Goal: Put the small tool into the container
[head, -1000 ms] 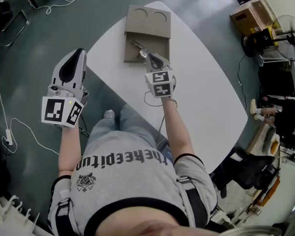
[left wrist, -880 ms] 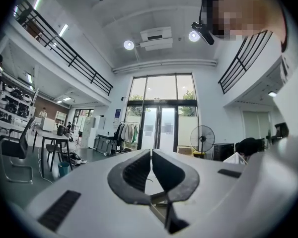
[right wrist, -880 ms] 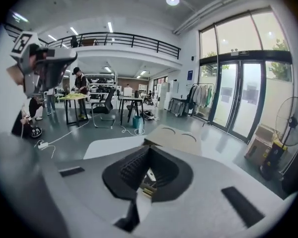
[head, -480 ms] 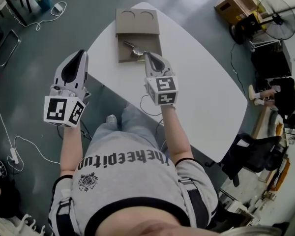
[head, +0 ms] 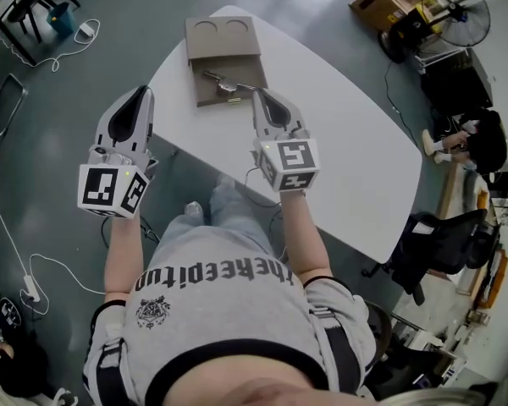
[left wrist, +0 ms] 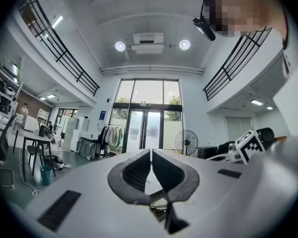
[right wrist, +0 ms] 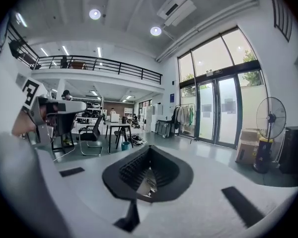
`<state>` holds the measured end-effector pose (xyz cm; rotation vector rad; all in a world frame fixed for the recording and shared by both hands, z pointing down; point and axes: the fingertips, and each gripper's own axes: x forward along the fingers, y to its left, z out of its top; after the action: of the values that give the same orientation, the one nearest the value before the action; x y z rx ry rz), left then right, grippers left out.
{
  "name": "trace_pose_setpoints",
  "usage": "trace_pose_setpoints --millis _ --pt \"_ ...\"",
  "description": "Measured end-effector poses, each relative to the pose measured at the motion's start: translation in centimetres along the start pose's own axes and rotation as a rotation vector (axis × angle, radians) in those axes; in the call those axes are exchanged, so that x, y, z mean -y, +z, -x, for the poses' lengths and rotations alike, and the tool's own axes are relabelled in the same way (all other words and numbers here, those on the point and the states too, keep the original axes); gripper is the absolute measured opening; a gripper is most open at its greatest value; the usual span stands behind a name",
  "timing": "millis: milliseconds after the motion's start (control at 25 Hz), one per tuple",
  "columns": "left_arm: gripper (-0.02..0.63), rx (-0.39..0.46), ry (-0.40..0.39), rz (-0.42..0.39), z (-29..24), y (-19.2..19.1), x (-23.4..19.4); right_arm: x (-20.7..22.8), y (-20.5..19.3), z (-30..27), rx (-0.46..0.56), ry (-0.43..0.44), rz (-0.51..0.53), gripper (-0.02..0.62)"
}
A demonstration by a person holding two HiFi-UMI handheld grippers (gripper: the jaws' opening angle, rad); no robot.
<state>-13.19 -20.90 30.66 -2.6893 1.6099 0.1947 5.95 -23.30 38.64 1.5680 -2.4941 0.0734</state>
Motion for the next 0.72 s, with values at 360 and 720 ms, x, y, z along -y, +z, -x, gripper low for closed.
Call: trace_pose_setpoints --millis 360,720 --pt "0.012 0.024 -0.051 0.012 0.4 0.3 1.7 -0.5 2.9 3.9 0.089 -0.039 -0.007 0.003" --pt "0.012 0.043 -0.082 0.014 0.9 0.8 2.2 -1.1 4.4 6.0 0.152 -0.07 -0.017 0.003"
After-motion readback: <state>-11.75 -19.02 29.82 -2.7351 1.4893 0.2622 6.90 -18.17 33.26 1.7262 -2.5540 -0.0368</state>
